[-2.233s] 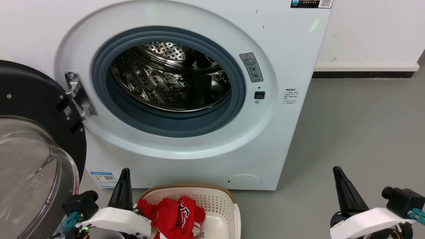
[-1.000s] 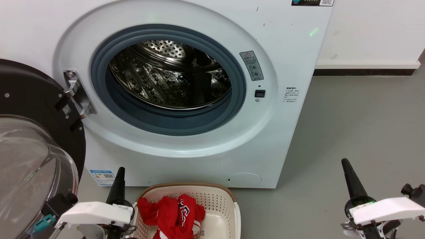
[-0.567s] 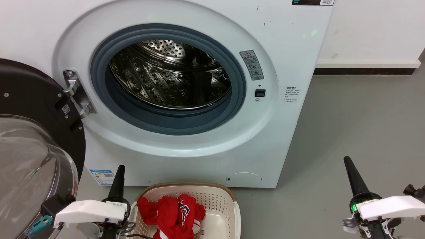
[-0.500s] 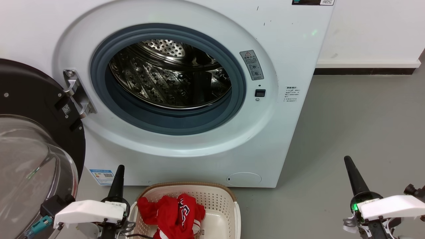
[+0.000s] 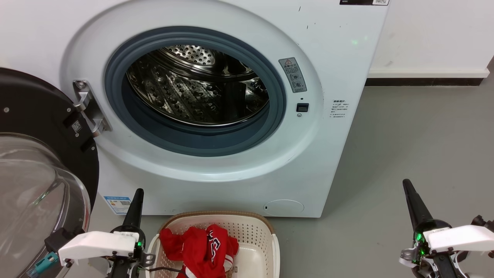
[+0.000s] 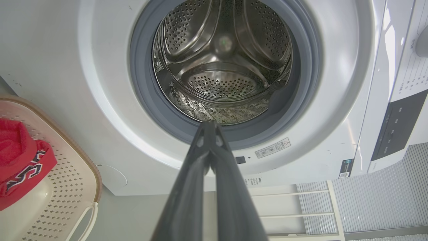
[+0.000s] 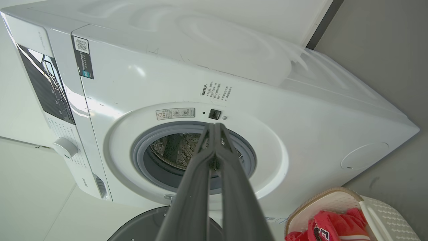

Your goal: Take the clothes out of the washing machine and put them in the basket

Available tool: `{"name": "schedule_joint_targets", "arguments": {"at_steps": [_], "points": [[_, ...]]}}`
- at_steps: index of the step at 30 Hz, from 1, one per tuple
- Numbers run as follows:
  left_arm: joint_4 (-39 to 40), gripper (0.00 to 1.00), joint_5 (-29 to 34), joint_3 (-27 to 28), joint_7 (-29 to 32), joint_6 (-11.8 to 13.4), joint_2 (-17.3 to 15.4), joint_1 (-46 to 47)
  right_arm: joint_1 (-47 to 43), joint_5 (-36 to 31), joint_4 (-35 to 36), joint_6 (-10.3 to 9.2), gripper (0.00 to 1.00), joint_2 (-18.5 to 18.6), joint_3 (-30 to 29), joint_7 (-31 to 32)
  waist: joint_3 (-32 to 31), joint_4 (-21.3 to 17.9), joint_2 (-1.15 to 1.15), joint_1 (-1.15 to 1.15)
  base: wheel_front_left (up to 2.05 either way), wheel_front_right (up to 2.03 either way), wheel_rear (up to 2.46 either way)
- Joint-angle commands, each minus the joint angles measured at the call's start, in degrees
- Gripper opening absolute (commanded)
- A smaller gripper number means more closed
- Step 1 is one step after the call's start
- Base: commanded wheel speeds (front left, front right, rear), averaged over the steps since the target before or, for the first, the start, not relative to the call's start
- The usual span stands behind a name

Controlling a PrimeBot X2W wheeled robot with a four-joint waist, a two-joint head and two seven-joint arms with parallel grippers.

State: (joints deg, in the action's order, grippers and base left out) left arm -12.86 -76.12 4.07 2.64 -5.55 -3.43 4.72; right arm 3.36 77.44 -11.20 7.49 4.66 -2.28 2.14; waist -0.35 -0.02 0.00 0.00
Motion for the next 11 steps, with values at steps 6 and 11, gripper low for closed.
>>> {"name": "schedule_joint_targets", "arguments": {"at_steps": [6, 11], "points": [[-0.16, 0.0, -3.67, 0.76, 0.97, -0.65, 0.09, 1.09, 1.66, 3.96, -0.52, 0.01, 0.0, 0.14, -0.53, 0.63, 0.09, 0.0, 0.0, 0.0, 0.0, 0.0, 0.0], [-0.41, 0.0, -6.49, 1.16, 1.68, -1.0, 0.21, 1.3, 1.85, 6.78, -1.07, 0.01, 0.0, 0.07, -0.87, 1.07, 0.18, 0.01, 0.0, 0.0, 0.0, 0.0, 0.0]]}}
